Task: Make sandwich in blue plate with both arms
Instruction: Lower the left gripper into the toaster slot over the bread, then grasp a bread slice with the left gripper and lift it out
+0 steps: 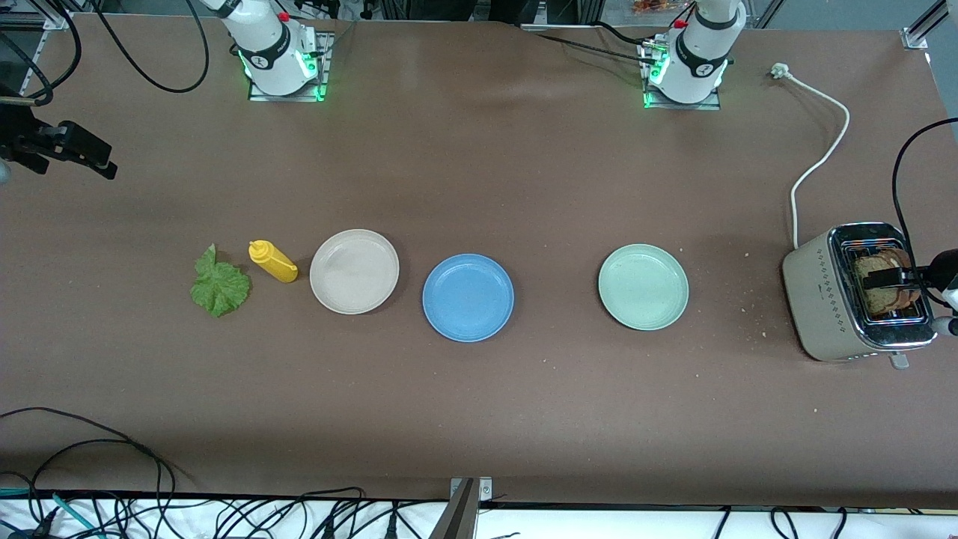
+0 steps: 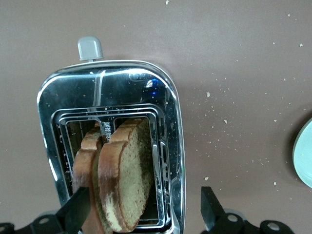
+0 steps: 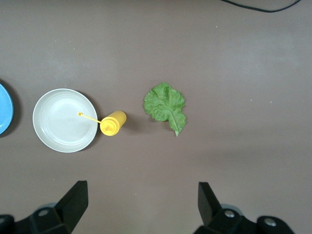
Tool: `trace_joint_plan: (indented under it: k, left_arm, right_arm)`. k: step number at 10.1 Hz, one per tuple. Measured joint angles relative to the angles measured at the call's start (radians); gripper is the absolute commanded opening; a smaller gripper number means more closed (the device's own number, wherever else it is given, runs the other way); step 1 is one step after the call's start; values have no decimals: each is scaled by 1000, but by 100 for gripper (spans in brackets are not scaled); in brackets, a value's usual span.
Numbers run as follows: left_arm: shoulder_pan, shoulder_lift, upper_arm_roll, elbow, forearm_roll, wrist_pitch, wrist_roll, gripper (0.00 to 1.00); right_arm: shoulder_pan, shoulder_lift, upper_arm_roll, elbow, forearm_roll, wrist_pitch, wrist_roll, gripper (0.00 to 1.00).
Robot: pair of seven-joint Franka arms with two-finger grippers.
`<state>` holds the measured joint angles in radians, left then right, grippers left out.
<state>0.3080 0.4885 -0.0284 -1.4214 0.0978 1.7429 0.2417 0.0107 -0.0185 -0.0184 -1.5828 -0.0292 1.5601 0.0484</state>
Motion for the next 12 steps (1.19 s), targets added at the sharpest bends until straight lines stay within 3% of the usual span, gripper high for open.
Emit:
trace_joint_plan:
  k: [3, 4, 7, 8, 12]
  left_arm:
    - [1, 18, 0, 0, 0, 17, 0, 100]
    - [3, 22, 0, 0, 0, 19, 1, 93]
    - [6, 28, 0, 0, 0, 20, 3, 14]
    - [6, 28, 0, 0, 0, 21, 3, 0]
    - [7, 28, 0, 5, 0, 21, 4, 0]
  right_arm:
    - [0, 0, 0, 0, 0, 0, 0, 100]
    - [0, 0, 0, 0, 0, 0, 0, 100]
    - [0, 0, 0, 0, 0, 0, 0, 100]
    - [0, 0, 0, 0, 0, 0, 0, 100]
    - [0, 0, 0, 0, 0, 0, 0, 100]
